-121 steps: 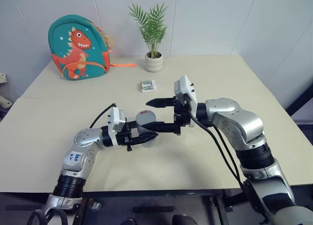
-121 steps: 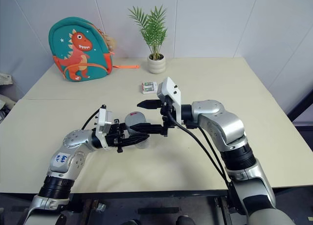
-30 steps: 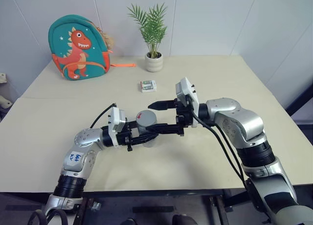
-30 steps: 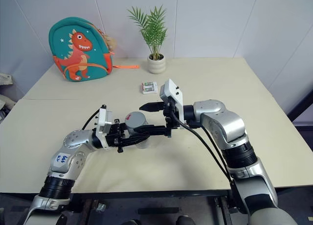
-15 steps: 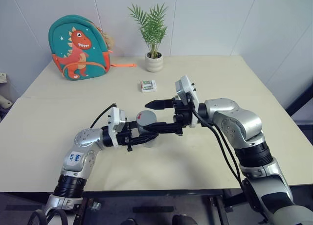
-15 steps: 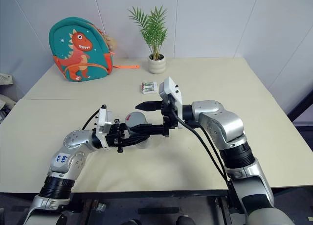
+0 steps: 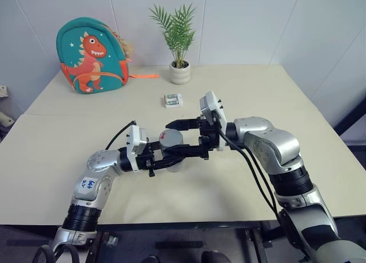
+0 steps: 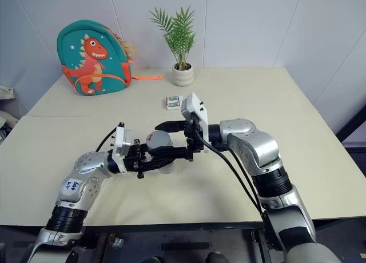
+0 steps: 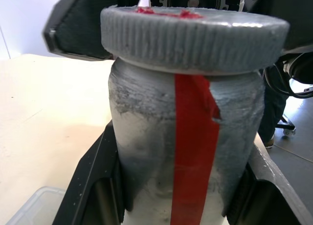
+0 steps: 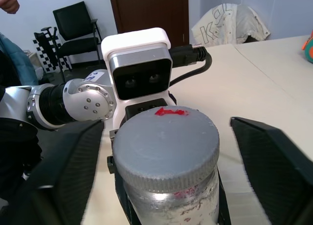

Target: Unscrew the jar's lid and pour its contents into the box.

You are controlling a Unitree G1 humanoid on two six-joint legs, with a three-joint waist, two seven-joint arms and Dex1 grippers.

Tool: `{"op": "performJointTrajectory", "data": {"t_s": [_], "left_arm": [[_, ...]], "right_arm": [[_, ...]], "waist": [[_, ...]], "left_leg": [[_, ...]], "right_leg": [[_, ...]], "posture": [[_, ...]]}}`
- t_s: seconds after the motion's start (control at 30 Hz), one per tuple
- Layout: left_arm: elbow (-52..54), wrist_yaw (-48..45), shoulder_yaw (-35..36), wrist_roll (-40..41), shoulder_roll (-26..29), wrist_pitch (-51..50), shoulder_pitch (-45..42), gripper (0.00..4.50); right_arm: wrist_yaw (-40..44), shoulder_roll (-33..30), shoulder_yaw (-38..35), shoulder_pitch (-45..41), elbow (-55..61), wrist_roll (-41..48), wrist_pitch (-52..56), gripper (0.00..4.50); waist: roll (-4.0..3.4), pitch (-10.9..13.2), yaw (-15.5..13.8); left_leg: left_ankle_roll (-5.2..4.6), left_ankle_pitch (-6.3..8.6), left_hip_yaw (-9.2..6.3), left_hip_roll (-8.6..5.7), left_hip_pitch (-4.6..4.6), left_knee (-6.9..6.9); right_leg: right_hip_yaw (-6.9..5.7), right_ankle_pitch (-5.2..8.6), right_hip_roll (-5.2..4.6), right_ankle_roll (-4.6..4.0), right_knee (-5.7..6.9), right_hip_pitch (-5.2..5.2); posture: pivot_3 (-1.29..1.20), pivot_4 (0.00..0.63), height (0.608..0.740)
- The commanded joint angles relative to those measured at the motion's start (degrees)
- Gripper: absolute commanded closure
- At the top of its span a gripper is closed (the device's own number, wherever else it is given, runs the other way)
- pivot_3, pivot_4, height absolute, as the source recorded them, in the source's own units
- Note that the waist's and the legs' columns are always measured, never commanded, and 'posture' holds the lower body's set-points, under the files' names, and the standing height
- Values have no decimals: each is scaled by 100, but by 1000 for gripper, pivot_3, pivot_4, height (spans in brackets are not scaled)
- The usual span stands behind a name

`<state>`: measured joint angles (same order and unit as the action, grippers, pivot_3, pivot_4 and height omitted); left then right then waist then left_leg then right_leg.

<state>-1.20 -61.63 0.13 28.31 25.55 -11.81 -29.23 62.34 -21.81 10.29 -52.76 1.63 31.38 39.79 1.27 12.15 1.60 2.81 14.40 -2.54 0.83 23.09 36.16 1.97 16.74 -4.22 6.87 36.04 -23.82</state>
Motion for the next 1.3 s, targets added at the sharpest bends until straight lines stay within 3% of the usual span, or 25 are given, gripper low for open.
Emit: {"op": "performJointTrajectory", "data": {"t_s": [0.03,0.07,0.27,0.43,0.57,0.67,0.93,1.13,1.3], "left_arm": [[129,7,90,51,-9,105,-60,2522],[126,9,91,50,-9,106,-62,2522],[157,2,107,50,7,104,0,2522],[146,-10,116,55,38,104,26,2522],[173,-17,122,81,70,26,60,2522],[212,25,149,86,76,7,61,2522],[228,121,371,198,207,-128,14,2522],[97,61,509,366,260,-350,-177,2522],[39,202,579,395,201,-469,-339,2522]], "right_arm": [[-13,43,-78,-158,93,9,-102,1695],[-31,56,-93,-160,97,15,-102,1938],[-102,184,-325,-151,291,422,180,1938],[-588,557,-1152,-383,335,1512,967,1938],[-886,600,-1492,-399,361,1806,1026,1938],[-1087,341,-1660,-225,380,1528,708,1938],[-1114,-781,-1790,1203,-375,-181,-1368,1938],[-1572,-598,-1928,1836,-2048,-963,-2853,1938],[-1790,-422,-2096,1813,-3441,-1196,-3586,1938]], "waist": [[0,0,0],[0,0,-1],[0,0,1],[-3,2,6],[-3,1,-4],[-3,2,-8],[-2,2,-16],[-2,1,33],[-3,2,17]], "left_leg": [[0,0,0,0,0,0],[0,0,0,0,0,0],[0,0,0,0,0,0],[0,0,0,1,0,0],[0,0,-1,2,0,-1],[0,0,0,-1,0,-1],[-2,1,4,-4,4,-3],[-2,-3,15,0,-6,-3],[-2,-14,16,-4,-8,-2]], "right_leg": [[0,0,0,0,0,0],[0,0,0,0,0,0],[0,0,0,0,0,0],[0,0,0,0,2,-1],[0,0,0,-1,2,-1],[1,0,-3,-1,0,0],[1,-1,-3,2,-8,1],[12,-1,3,1,4,0],[20,-12,4,5,2,3]], "posture": [[0,150,740],[0,150,740],[0,150,740],[0,150,740],[0,150,740],[0,150,740],[0,150,740],[0,150,740],[0,150,740]]}}
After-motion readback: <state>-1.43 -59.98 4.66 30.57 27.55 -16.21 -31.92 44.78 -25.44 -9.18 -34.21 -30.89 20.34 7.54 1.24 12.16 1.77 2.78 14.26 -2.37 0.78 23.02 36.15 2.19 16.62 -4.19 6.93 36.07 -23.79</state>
